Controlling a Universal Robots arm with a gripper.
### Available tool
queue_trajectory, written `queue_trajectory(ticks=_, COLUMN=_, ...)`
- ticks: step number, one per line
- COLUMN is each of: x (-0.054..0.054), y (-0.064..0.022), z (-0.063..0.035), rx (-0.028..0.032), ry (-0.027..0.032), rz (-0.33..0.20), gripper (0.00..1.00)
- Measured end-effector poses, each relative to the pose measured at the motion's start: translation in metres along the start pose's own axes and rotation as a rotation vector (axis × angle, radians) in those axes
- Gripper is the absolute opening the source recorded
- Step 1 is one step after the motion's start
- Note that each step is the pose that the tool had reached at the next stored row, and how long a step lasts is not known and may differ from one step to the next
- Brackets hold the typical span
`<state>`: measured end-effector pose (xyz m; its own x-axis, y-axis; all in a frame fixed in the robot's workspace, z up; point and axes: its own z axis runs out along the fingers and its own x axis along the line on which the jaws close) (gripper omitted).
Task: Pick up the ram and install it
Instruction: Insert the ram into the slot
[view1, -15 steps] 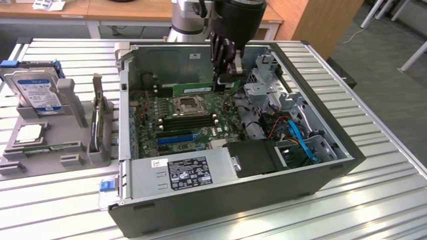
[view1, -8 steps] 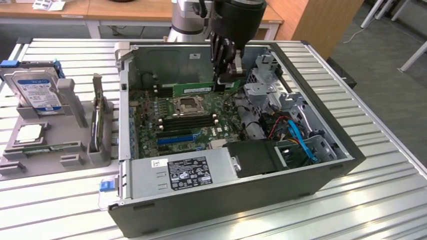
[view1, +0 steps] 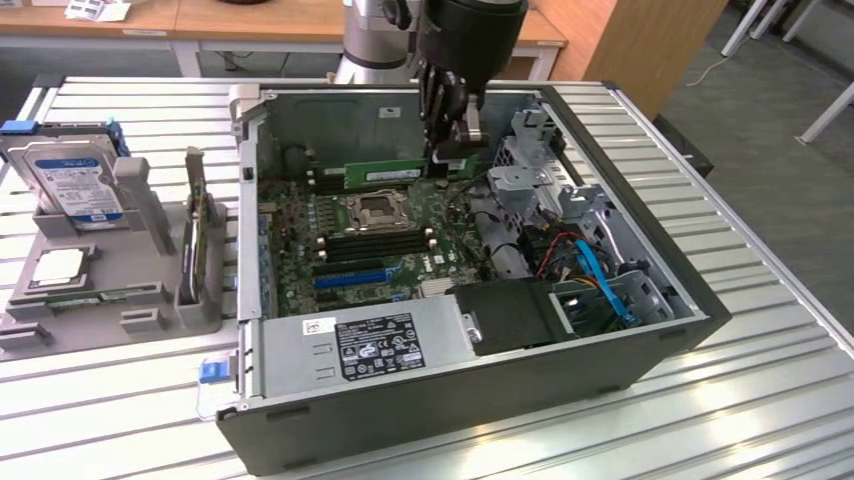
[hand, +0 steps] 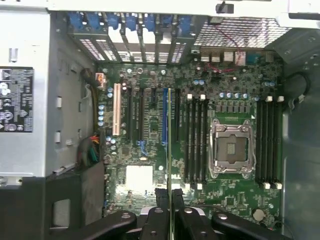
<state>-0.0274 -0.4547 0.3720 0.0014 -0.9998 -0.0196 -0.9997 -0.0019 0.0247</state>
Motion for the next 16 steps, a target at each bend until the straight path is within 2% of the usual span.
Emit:
queue_trajectory(ticks=1, x=-0.003, y=0.0, z=0.0004, rx=0.0, ry=0.0, rz=0.0, gripper=0.14)
queue_trajectory(ticks=3, x=-0.02, y=0.0, z=0.0038, rx=0.0, ry=-0.0001, rz=0.0, gripper=0.14)
queue_trajectory(ticks=9, x=-0.04, y=0.0002, z=0.0091, rx=0.0, ry=0.0, rz=0.001, gripper=0.14)
queue_trajectory(ticks=12, x=-0.046, y=0.0042, z=0.0111, rx=0.0, ry=0.0, rz=0.001, gripper=0.14)
queue_trajectory(ticks=14, x=-0.048, y=0.0091, z=0.0122, rx=0.0, ry=-0.0001, rz=0.003, gripper=0.14)
queue_trajectory(ticks=16, x=-0.048, y=0.0095, z=0.0123, rx=0.0, ry=-0.0001, rz=0.003, gripper=0.14)
